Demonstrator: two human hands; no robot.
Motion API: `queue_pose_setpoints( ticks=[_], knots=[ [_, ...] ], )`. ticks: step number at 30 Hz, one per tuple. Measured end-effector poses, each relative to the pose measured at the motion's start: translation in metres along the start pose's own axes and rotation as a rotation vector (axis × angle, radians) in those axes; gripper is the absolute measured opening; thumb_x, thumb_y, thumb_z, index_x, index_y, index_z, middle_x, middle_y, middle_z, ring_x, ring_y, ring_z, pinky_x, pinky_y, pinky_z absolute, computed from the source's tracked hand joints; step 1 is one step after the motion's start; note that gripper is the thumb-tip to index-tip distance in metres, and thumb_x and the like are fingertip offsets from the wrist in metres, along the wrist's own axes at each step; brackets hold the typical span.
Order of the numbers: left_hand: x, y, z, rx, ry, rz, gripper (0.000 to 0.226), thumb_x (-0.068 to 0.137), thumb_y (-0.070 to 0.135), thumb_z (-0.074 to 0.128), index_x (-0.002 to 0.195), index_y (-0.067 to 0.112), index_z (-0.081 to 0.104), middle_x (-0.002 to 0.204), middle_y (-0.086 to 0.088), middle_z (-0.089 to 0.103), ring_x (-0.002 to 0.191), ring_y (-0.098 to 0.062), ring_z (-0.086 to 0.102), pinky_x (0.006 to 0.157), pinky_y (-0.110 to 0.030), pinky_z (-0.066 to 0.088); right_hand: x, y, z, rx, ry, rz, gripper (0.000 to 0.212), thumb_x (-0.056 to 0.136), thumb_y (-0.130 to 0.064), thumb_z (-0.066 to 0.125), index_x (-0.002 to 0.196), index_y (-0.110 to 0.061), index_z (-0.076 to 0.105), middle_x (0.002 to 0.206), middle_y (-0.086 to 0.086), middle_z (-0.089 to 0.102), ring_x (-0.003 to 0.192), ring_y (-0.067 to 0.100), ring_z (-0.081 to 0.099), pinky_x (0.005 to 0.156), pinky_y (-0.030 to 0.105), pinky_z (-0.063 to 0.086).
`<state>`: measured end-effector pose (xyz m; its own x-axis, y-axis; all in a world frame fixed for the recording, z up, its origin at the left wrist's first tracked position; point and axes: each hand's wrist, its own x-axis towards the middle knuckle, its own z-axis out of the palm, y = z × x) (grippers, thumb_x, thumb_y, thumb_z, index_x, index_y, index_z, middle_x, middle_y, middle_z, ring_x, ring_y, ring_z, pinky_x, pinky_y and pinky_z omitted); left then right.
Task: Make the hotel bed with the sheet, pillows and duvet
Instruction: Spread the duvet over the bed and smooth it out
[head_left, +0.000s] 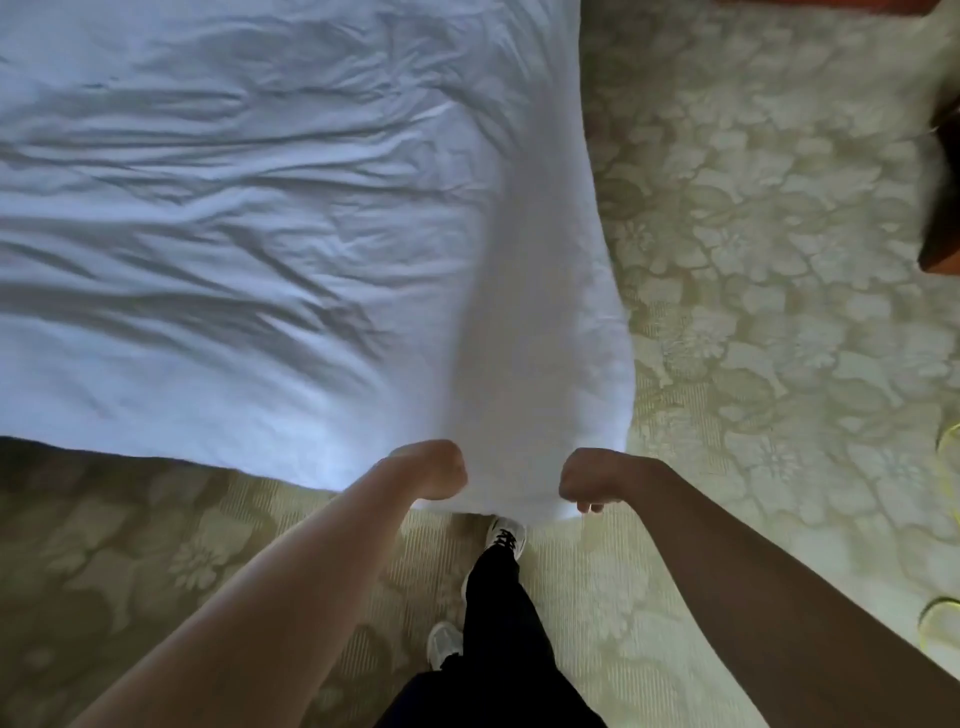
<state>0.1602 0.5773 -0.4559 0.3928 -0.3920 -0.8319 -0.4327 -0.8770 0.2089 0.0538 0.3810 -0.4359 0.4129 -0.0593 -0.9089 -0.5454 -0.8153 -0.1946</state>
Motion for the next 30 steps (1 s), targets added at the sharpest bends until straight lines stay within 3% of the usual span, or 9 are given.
queue_pose_setpoints(
  ticks=[3, 6, 9, 11, 15, 18, 21, 24, 30],
  knots=[
    [-0.020, 0.022, -0.013, 0.044, 0.188, 0.022, 0.033, 0.094, 0.021, 0.039, 0.113, 0.012, 0.064, 0.117, -0.005, 0.064, 0.105, -0.022, 0.061, 0.085, -0.033, 0.050, -0.034, 0.018, -0.010, 0.086, 0.189, 0.028, 0.029, 0.094, -0.016, 0.050, 0.116, -0.003, 0.065, 0.113, 0.013, 0.069, 0.082, 0.020, 0.060, 0.083, 0.034, 0.053],
    [-0.036, 0.051, -0.041, -0.014, 0.305, 0.003, 0.034, 0.094, 0.023, 0.039, 0.115, 0.011, 0.062, 0.122, -0.008, 0.062, 0.110, -0.025, 0.058, 0.089, -0.034, 0.047, -0.069, 0.033, -0.027, 0.257, 0.320, -0.067, 0.035, 0.095, -0.014, 0.046, 0.124, 0.000, 0.061, 0.125, 0.015, 0.063, 0.098, 0.020, 0.058, 0.091, 0.033, 0.047],
    [-0.047, 0.083, -0.073, -0.076, 0.396, 0.001, 0.037, 0.093, 0.025, 0.041, 0.125, 0.017, 0.057, 0.130, -0.003, 0.057, 0.118, -0.022, 0.055, 0.098, -0.034, 0.045, -0.092, 0.042, -0.051, 0.410, 0.440, -0.147, 0.041, 0.093, -0.017, 0.047, 0.132, -0.012, 0.056, 0.138, 0.007, 0.054, 0.124, 0.023, 0.052, 0.103, 0.034, 0.042],
    [-0.048, 0.104, -0.093, -0.189, 0.468, 0.000, 0.046, 0.089, 0.028, 0.045, 0.135, 0.024, 0.048, 0.137, 0.002, 0.052, 0.124, -0.019, 0.051, 0.101, -0.032, 0.042, -0.100, 0.051, -0.074, 0.505, 0.500, -0.190, 0.045, 0.093, -0.019, 0.049, 0.138, -0.014, 0.051, 0.142, 0.008, 0.050, 0.126, 0.023, 0.050, 0.103, 0.031, 0.041],
    [-0.030, 0.155, -0.137, -0.358, 0.543, -0.020, 0.057, 0.089, 0.028, 0.049, 0.144, 0.019, 0.035, 0.143, -0.005, 0.045, 0.123, -0.022, 0.051, 0.098, -0.031, 0.043, -0.109, 0.080, -0.131, 0.603, 0.592, -0.280, 0.050, 0.094, -0.018, 0.049, 0.144, -0.011, 0.041, 0.144, 0.009, 0.048, 0.127, 0.023, 0.049, 0.098, 0.028, 0.037],
    [-0.008, 0.199, -0.171, -0.451, 0.587, -0.048, 0.057, 0.091, 0.028, 0.049, 0.145, 0.016, 0.034, 0.144, -0.008, 0.044, 0.123, -0.022, 0.052, 0.098, -0.030, 0.042, -0.109, 0.111, -0.185, 0.624, 0.620, -0.326, 0.047, 0.095, -0.021, 0.051, 0.140, -0.012, 0.044, 0.126, 0.010, 0.057, 0.114, 0.024, 0.057, 0.095, 0.035, 0.045],
    [0.013, 0.246, -0.207, -0.504, 0.621, -0.068, 0.058, 0.091, 0.029, 0.050, 0.145, 0.016, 0.033, 0.145, -0.008, 0.043, 0.126, -0.024, 0.049, 0.101, -0.033, 0.042, -0.107, 0.144, -0.249, 0.622, 0.608, -0.352, 0.055, 0.095, -0.026, 0.052, 0.147, -0.016, 0.036, 0.142, 0.008, 0.047, 0.122, 0.019, 0.050, 0.093, 0.030, 0.040],
    [0.029, 0.290, -0.247, -0.532, 0.656, -0.067, 0.059, 0.092, 0.030, 0.050, 0.146, 0.016, 0.031, 0.145, -0.009, 0.042, 0.127, -0.024, 0.049, 0.101, -0.033, 0.042, -0.108, 0.175, -0.312, 0.634, 0.612, -0.387, 0.059, 0.093, -0.026, 0.053, 0.148, -0.019, 0.034, 0.148, 0.004, 0.042, 0.132, 0.020, 0.043, 0.100, 0.029, 0.035],
    [0.080, 0.347, -0.343, -0.556, 0.732, -0.072, 0.058, 0.091, 0.029, 0.050, 0.145, 0.017, 0.032, 0.146, -0.007, 0.040, 0.126, -0.024, 0.050, 0.099, -0.031, 0.043, -0.087, 0.205, -0.439, 0.620, 0.630, -0.463, 0.058, 0.093, -0.027, 0.055, 0.147, -0.017, 0.036, 0.144, 0.005, 0.046, 0.118, 0.016, 0.051, 0.092, 0.025, 0.036]
  ],
)
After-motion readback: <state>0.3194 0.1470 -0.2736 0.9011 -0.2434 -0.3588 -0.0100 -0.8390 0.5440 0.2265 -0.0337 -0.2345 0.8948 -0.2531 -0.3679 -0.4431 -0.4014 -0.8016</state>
